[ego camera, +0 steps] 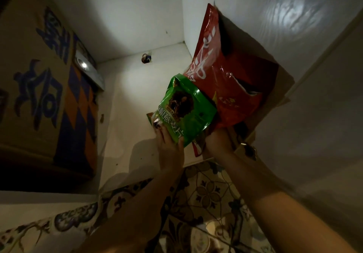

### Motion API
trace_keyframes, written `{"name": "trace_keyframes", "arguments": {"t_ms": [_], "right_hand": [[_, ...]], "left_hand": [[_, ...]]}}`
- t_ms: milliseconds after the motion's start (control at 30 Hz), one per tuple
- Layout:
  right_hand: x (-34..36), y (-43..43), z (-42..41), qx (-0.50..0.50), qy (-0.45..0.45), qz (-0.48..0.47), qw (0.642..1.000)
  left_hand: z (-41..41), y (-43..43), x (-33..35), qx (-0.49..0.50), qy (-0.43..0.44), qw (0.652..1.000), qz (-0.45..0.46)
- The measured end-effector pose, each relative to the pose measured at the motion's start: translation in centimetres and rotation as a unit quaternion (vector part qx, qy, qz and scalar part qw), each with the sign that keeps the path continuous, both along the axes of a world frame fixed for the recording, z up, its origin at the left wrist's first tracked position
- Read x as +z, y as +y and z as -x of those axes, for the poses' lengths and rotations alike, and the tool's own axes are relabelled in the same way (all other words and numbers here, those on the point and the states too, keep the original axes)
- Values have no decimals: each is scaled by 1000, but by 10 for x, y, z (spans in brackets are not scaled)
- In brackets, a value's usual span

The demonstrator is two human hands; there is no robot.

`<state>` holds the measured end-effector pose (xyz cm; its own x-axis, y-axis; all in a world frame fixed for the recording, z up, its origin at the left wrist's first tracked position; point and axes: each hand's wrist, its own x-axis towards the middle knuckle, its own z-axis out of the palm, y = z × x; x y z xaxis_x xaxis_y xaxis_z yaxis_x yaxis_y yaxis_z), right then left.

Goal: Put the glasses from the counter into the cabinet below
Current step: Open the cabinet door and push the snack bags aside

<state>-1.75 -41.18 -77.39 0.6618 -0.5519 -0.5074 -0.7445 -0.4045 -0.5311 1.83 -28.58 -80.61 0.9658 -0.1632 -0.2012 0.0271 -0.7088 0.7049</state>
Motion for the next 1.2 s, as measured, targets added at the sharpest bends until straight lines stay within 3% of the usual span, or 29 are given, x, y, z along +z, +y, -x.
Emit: {"name": "trace_keyframes", "arguments": {"t_ms": [167,433,800,967,1200], "right_hand": [[-19,-4,-29,-56,-97,64,992],[-35,-11,-102,-26,-84,214,973],[-35,-43,-210,-15,-157,132,979],[-32,-55,-221,60,-138,107,983],[-41,-67,-252,136,-70,158,976]], "left_hand": [[-43,-10,-11,15,-27,997,67],[-123,-27,-19,36,-59,994,81],[-218,-44,-20,9,-127,989,75],[-231,-41,-27,-77,-192,978,-5],[-275,-50,-16,-133,-112,980,-96]]}}
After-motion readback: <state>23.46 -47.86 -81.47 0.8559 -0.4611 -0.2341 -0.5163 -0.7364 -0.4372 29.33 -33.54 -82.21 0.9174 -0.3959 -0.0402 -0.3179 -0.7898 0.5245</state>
